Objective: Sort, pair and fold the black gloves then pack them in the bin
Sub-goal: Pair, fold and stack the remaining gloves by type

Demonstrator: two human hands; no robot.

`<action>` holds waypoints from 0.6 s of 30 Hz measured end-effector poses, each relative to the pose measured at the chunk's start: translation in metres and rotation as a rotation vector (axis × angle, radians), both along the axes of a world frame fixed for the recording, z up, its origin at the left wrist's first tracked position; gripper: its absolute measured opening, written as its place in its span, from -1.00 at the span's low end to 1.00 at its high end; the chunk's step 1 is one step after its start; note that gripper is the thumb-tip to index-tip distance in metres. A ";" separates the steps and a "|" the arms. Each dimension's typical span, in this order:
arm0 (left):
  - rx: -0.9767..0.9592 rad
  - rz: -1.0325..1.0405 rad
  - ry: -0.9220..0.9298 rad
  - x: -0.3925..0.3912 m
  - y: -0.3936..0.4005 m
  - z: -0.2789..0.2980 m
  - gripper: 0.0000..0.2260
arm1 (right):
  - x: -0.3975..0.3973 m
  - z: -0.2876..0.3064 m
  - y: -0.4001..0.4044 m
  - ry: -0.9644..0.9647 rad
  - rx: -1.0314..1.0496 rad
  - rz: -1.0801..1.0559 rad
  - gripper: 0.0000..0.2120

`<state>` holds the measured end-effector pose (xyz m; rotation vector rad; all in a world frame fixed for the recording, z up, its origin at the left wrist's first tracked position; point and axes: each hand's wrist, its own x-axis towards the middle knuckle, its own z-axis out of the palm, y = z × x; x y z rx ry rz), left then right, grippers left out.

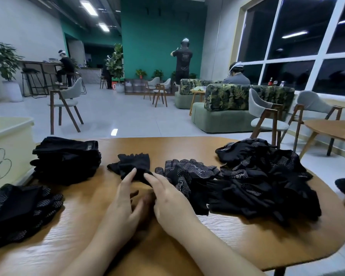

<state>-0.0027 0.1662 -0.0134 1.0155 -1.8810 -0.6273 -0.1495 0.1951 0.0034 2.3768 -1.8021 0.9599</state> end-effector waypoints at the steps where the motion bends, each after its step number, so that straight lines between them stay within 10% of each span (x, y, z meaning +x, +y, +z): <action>1: -0.004 -0.007 0.012 0.001 0.000 0.001 -0.41 | 0.000 0.002 0.005 -0.069 0.078 0.035 -0.32; 7: 0.061 -0.058 -0.003 0.002 0.002 0.006 -0.61 | -0.010 0.001 0.016 -0.152 0.143 0.101 -0.40; 13: 0.039 0.101 0.077 0.001 0.002 0.008 -0.76 | -0.014 -0.009 0.004 0.008 -0.224 -0.250 -0.60; 18: 0.141 0.187 0.182 0.011 -0.005 0.005 -0.74 | -0.036 -0.010 0.008 0.000 0.097 -0.517 -0.69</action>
